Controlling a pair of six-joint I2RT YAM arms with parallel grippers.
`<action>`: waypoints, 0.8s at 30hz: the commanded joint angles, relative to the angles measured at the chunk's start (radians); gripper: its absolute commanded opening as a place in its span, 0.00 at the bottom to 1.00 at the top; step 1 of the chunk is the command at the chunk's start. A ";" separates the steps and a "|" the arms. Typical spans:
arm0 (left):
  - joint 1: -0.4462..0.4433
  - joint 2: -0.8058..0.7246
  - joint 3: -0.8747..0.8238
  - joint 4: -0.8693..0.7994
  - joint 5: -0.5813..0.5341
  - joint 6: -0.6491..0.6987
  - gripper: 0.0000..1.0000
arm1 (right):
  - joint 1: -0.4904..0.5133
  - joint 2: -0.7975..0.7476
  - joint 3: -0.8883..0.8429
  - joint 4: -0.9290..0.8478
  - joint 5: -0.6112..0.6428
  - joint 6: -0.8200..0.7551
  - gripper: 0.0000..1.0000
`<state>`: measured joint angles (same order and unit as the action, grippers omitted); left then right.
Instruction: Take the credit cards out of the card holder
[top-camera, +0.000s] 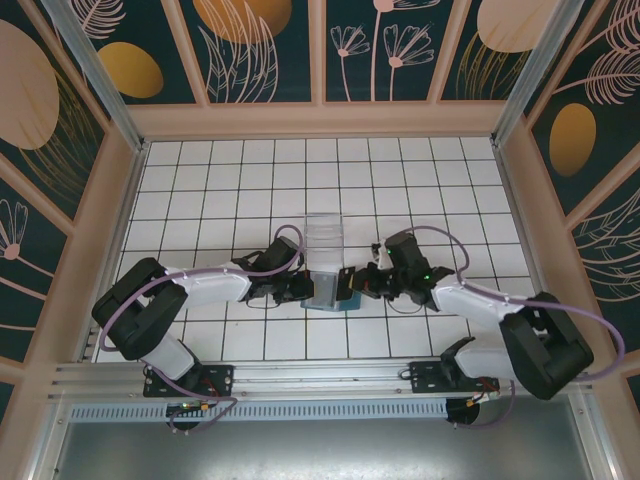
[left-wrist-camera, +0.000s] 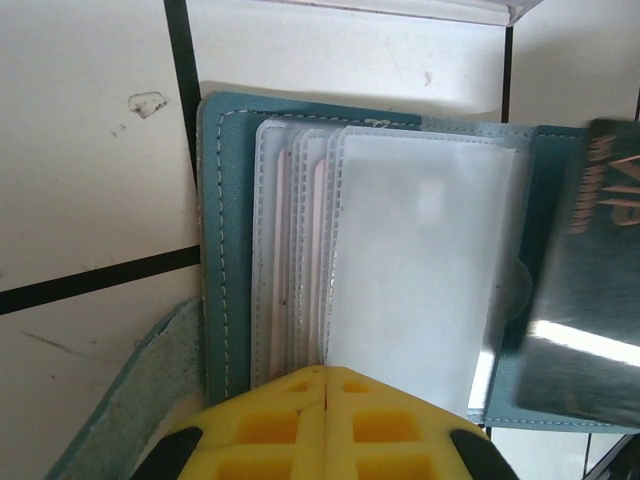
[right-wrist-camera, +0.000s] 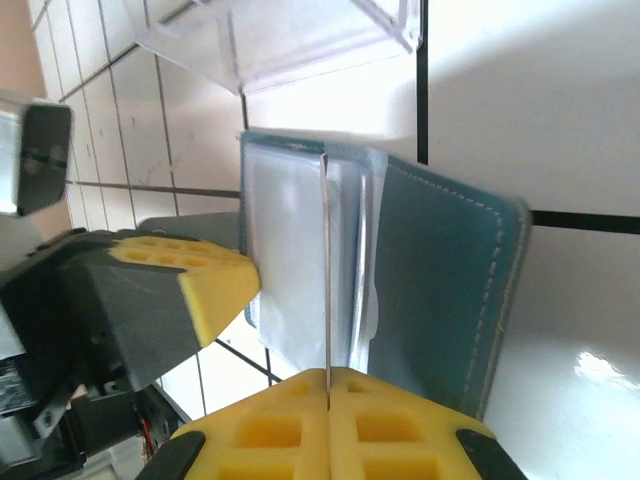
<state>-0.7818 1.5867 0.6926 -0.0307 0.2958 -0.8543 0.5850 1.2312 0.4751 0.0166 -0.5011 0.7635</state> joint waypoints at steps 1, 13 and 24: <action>-0.005 0.015 -0.003 -0.122 -0.070 0.023 0.06 | -0.030 -0.079 0.080 -0.178 0.077 -0.102 0.07; -0.005 -0.008 -0.044 -0.066 -0.055 0.015 0.05 | -0.033 -0.027 0.480 -0.454 0.292 -0.951 0.00; -0.004 -0.056 -0.091 -0.038 -0.049 -0.016 0.07 | 0.007 0.288 0.832 -0.732 0.281 -1.519 0.00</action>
<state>-0.7864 1.5360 0.6415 -0.0181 0.2722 -0.8528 0.5728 1.4635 1.2495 -0.5678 -0.2283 -0.5533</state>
